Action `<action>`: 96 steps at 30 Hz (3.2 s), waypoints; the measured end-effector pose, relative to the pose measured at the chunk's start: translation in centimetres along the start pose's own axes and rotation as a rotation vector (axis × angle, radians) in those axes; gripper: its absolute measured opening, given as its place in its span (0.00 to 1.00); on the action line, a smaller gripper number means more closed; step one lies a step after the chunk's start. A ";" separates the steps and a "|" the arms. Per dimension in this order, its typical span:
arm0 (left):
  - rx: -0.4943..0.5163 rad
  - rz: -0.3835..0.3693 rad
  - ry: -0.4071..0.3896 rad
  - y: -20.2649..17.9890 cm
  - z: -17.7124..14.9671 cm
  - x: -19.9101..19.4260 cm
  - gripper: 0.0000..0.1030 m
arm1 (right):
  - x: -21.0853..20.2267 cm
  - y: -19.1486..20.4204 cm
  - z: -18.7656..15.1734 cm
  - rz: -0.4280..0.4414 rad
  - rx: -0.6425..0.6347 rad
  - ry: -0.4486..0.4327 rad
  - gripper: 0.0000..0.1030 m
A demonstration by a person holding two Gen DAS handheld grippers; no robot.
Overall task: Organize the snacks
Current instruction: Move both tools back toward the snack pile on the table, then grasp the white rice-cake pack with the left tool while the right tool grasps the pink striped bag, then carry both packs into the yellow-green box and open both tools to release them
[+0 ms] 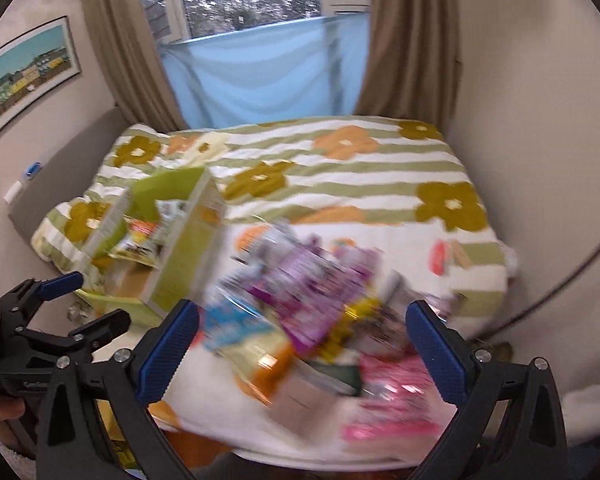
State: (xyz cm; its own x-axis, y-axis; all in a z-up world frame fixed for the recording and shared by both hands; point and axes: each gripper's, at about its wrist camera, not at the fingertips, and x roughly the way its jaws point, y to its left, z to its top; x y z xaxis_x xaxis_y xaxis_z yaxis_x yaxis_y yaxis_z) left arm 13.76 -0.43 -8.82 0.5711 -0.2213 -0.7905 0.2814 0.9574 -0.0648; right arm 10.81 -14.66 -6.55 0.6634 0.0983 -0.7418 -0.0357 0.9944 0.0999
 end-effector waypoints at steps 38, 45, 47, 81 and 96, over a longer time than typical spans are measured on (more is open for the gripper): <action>0.341 -0.095 0.231 -12.5 -9.7 19.9 0.74 | 11.5 -10.4 -12.0 -0.064 0.112 0.195 1.00; 0.292 -0.120 0.244 -10.4 -8.5 20.1 0.59 | 12.5 -10.1 -12.1 -0.071 0.108 0.216 1.00; 0.299 -0.119 0.244 -9.9 -8.4 20.1 0.58 | 12.8 -10.1 -12.1 -0.072 0.103 0.222 1.00; 0.158 -0.121 0.155 -9.8 -7.5 5.6 0.58 | 8.0 -8.9 -11.9 -0.041 0.078 0.214 0.64; -0.040 0.020 -0.040 -1.3 -1.8 -2.1 0.58 | 3.2 -3.5 -4.5 0.095 -0.047 0.021 0.64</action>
State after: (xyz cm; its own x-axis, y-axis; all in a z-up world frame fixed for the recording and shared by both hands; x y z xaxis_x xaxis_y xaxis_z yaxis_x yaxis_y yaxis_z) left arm 10.83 -0.84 -8.13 0.6068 -0.2086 -0.7670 0.2387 0.9682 -0.0745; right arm 9.71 -17.68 -12.27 0.6396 0.1929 -0.7441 -0.1335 0.9812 0.1396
